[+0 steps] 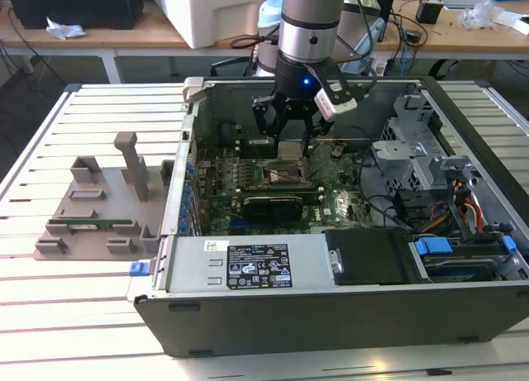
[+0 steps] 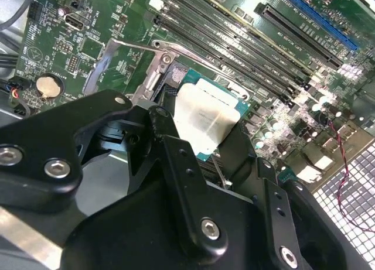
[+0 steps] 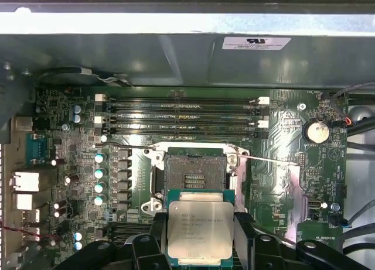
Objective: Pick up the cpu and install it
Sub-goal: 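Pick up the cpu and move it towards the insertion slot, then place the cpu into insertion slot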
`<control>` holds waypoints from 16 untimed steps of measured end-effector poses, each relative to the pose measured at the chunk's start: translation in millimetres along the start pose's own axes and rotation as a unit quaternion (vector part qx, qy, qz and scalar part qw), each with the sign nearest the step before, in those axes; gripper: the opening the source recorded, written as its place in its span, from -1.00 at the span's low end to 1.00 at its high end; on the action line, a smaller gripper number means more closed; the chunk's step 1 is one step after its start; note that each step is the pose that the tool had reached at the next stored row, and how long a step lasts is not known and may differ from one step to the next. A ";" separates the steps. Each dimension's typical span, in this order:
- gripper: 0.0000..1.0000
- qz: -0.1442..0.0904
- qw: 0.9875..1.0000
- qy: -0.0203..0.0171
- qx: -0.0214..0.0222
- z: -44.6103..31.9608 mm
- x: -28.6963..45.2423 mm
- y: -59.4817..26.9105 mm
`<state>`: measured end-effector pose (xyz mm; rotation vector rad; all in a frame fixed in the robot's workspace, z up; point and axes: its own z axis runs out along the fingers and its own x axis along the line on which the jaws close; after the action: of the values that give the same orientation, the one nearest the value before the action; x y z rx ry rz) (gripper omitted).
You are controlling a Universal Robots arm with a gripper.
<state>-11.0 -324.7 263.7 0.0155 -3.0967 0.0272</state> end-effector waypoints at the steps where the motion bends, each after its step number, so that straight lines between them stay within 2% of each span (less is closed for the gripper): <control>1: 0.08 0.000 1.000 0.000 0.000 0.0 0.0 0.0; 4: 0.08 0.002 1.000 0.000 0.000 0.0 0.0 0.0; 6: 0.08 0.033 0.999 0.001 -0.001 0.0 0.0 0.0; 9: 0.08 0.059 0.998 0.001 -0.002 0.0 0.0 0.0; 14: 0.08 0.098 0.995 0.002 -0.003 0.1 0.0 0.0; 16: 0.08 0.114 0.993 0.002 -0.004 0.1 0.0 0.0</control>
<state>-11.0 -324.7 263.6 -0.3391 -3.0763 0.0222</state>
